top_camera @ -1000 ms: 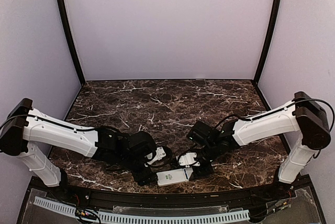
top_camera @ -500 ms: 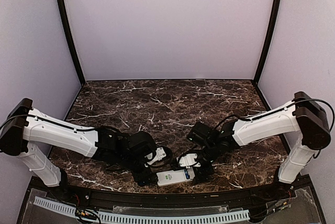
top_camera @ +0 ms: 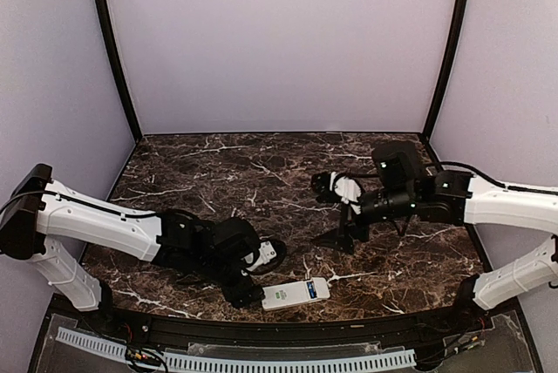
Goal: Load the batteries into the remote control
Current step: Load the battery cover onto the remote control without the battery cover.
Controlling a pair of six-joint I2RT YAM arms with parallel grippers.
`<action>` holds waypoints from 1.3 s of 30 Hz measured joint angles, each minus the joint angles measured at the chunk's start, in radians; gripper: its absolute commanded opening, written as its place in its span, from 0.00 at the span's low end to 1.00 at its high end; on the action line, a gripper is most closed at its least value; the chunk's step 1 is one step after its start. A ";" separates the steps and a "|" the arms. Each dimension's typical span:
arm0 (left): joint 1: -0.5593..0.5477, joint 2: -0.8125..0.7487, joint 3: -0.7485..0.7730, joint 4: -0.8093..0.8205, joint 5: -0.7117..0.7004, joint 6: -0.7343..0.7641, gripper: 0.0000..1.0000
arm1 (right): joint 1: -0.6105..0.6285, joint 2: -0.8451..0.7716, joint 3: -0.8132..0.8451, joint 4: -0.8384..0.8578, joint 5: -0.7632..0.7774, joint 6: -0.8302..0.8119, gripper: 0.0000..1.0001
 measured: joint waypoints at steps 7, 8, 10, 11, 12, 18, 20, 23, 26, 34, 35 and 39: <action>0.000 -0.029 0.016 0.003 -0.076 -0.147 0.73 | -0.089 -0.297 -0.092 0.267 0.133 0.391 0.89; 0.000 -0.029 0.024 0.000 -0.084 -0.188 0.72 | -0.095 -0.321 -0.093 0.276 0.144 0.453 0.83; 0.000 -0.030 0.034 -0.001 -0.093 -0.280 0.70 | -0.100 -0.340 -0.090 0.264 0.153 0.558 0.71; 0.000 -0.032 0.034 -0.001 -0.097 -0.317 0.68 | -0.101 -0.340 -0.083 0.241 0.152 0.593 0.66; -0.002 -0.039 0.029 -0.002 -0.102 -0.366 0.67 | -0.101 -0.329 -0.071 0.200 0.151 0.652 0.62; -0.053 -0.092 -0.032 -0.027 -0.113 -0.558 0.60 | -0.100 -0.251 -0.082 0.014 0.129 0.863 0.49; -0.075 -0.093 -0.042 -0.042 -0.112 -0.596 0.58 | -0.095 -0.242 -0.135 -0.018 0.130 0.945 0.48; -0.099 -0.093 -0.062 -0.058 -0.101 -0.642 0.58 | -0.076 -0.209 -0.203 -0.049 0.142 1.048 0.48; -0.109 -0.101 -0.091 -0.061 -0.089 -0.673 0.59 | -0.037 -0.141 -0.230 -0.054 0.148 1.118 0.49; -0.109 -0.228 -0.158 -0.014 -0.116 -0.699 0.60 | 0.034 0.094 -0.227 0.006 0.126 1.194 0.43; -0.109 -0.232 -0.164 0.008 -0.119 -0.706 0.59 | 0.039 0.101 -0.227 0.005 0.127 1.201 0.43; -0.109 -0.213 -0.176 0.042 -0.119 -0.723 0.58 | 0.048 0.093 -0.227 0.010 0.138 1.216 0.43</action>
